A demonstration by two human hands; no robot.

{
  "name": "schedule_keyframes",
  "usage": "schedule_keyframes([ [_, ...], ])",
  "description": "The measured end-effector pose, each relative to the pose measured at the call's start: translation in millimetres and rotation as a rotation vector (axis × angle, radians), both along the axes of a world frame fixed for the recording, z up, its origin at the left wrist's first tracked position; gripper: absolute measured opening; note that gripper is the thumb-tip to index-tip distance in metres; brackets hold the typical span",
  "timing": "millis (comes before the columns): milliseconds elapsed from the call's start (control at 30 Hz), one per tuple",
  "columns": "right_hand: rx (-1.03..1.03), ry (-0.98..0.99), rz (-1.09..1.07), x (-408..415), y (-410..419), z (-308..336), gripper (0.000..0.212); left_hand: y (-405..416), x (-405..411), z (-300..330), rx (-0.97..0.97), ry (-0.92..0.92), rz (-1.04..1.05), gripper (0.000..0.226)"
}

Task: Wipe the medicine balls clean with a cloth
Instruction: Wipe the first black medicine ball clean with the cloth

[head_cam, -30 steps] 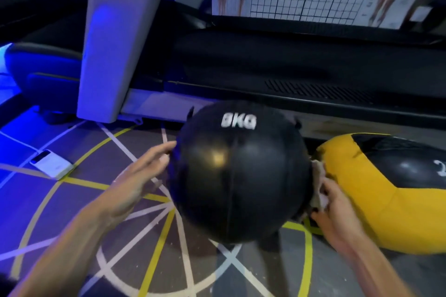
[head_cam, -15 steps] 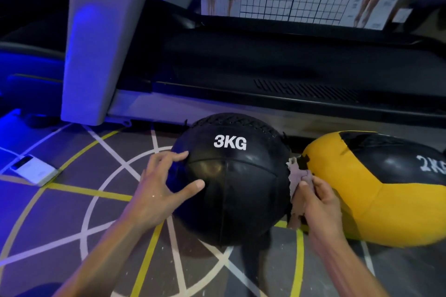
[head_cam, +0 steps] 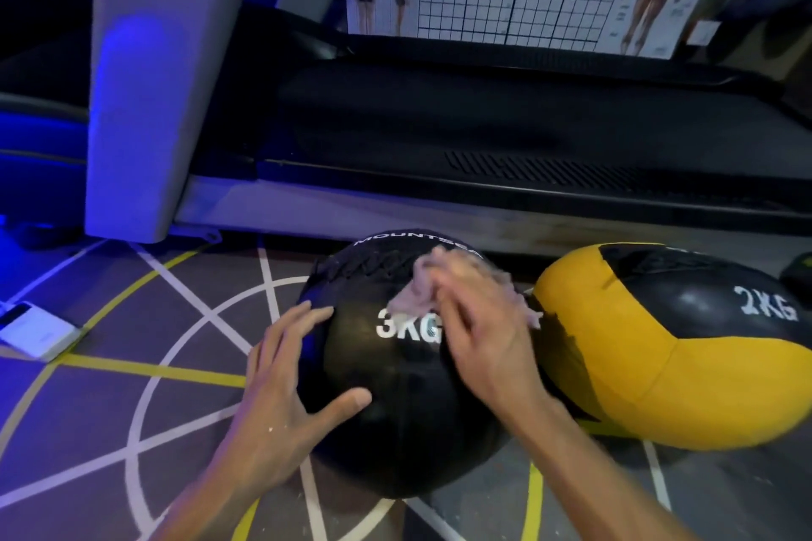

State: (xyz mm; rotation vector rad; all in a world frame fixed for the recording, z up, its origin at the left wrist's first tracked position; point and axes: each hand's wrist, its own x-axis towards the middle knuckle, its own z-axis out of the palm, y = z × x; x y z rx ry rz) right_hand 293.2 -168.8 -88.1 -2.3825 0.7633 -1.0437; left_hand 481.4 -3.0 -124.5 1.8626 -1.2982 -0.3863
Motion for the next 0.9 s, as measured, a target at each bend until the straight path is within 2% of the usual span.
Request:
schedule_keyframes([
  [100, 0.332, 0.017, -0.333, 2.5, -37.2, 16.3, 0.032, 6.4, -8.3, -1.8, -0.015, -0.014, -0.001, 0.093],
  [167, 0.476, 0.105, -0.394, 9.1, -50.5, 27.9, 0.032, 11.6, -13.7, -2.7, -0.027, -0.027, -0.006, 0.091],
  [233, 0.401, 0.238, -0.306, 24.6, -35.9, 38.2, 0.032, 19.8, -15.2, -6.3, -0.049, -0.041, 0.004, 0.091],
  [333, 0.143, 0.322, 0.002, 48.5, 16.9, 46.5, 0.029, 34.1, -13.6, -14.8, -0.080, -0.054, 0.031, 0.090],
  [400, 0.048, 0.408, 0.156, 52.9, 34.8, 48.1, 0.023, 45.5, -13.5, -20.4, -0.091, -0.060, 0.029, 0.088],
  [500, 0.037, 0.414, 0.232, 55.7, 43.8, 49.5, 0.027, 59.7, -17.4, -27.4, -0.110, -0.060, 0.020, 0.087],
  [567, -0.086, 0.559, 0.272, 70.6, 64.2, 48.8, 0.030, 61.5, -22.6, -31.3, -0.090, -0.071, 0.017, 0.087],
  [633, -0.203, 0.698, 0.311, 84.5, 85.6, 38.5, 0.017, 61.8, -27.1, -31.4, -0.040, -0.088, 0.015, 0.089],
  [667, -0.218, 0.677, 0.345, 84.5, 90.3, 33.3, 0.016, 62.4, -28.8, -31.4, -0.035, -0.097, 0.014, 0.089],
  [733, -0.174, 0.553, 0.343, 68.2, 87.4, 30.1, 0.026, 63.9, -30.2, -30.7, -0.071, -0.116, -0.005, 0.084],
  [833, -0.063, 0.312, 0.152, 24.9, 70.5, 28.3, 0.046, 64.5, -31.0, -28.7, -0.091, -0.092, -0.012, 0.082],
  [900, 0.022, 0.202, -0.020, -5.9, 61.7, 27.2, 0.047, 64.9, -31.8, -27.8, -0.098, -0.067, -0.016, 0.082],
])
